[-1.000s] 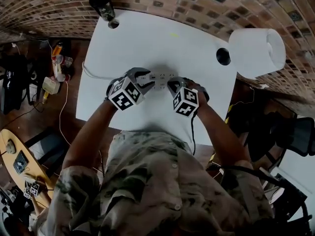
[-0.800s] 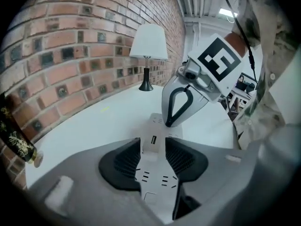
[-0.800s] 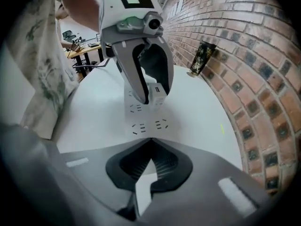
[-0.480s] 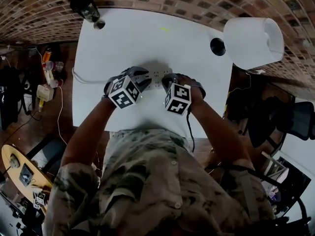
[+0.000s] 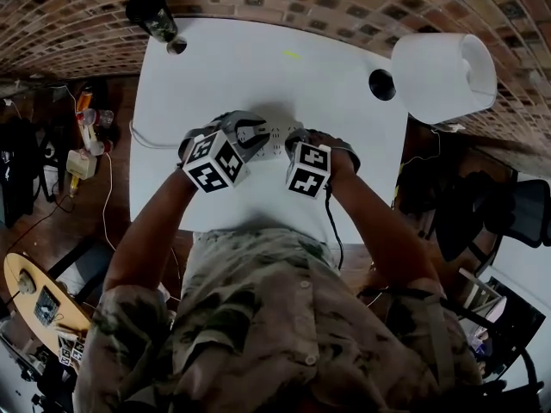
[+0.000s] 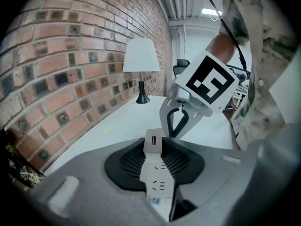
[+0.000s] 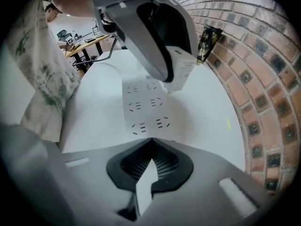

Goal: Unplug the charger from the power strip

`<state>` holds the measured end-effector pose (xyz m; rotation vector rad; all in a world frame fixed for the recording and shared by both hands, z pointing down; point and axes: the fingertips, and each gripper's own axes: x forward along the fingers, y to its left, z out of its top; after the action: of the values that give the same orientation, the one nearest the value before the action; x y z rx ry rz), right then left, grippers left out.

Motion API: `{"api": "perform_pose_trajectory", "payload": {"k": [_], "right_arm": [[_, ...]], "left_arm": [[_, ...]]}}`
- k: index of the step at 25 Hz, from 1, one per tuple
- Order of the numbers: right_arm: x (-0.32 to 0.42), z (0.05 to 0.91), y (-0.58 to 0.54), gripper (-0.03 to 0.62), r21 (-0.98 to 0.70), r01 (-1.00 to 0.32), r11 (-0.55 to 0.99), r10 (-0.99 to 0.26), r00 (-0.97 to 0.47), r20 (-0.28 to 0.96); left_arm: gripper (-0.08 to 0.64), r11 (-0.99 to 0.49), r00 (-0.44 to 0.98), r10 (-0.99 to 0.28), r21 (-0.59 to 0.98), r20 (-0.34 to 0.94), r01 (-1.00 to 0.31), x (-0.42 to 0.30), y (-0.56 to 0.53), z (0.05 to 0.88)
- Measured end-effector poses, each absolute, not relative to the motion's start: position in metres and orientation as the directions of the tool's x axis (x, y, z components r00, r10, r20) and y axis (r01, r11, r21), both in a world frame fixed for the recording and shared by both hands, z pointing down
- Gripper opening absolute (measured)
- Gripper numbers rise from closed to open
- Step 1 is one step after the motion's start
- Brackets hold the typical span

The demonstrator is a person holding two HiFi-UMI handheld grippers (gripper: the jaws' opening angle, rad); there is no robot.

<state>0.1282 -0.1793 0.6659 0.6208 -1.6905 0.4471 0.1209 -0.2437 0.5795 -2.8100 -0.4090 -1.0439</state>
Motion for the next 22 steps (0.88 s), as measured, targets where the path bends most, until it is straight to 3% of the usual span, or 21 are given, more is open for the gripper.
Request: {"api": "perform_pose_trajectory", "payload": {"k": [7, 13, 18, 22], "right_arm": [[0.13, 0.665, -0.185, 0.003, 0.057, -0.618, 0.784, -0.216, -0.186, 0.958], [0.141, 0.632, -0.181, 0.005, 0.136, -0.653, 0.745, -0.41, -0.288, 0.865], [0.158, 0.576, -0.139, 0.006, 0.075, -0.729, 0.681, -0.511, -0.399, 0.762], [0.157, 0.537, -0.091, 0.006, 0.007, -0.717, 0.697, -0.535, -0.514, 0.67]], "left_arm": [[0.11, -0.985, 0.768, 0.117, -0.024, 0.63, 0.169, 0.111, -0.255, 0.551], [0.111, -0.999, 0.802, -0.037, -0.042, 0.596, -0.014, 0.09, -0.258, 0.499], [0.112, -0.977, 0.789, -0.201, -0.057, 0.58, -0.207, 0.062, -0.224, 0.457], [0.112, -0.933, 0.767, -0.318, -0.039, 0.558, -0.358, 0.04, -0.175, 0.43]]}}
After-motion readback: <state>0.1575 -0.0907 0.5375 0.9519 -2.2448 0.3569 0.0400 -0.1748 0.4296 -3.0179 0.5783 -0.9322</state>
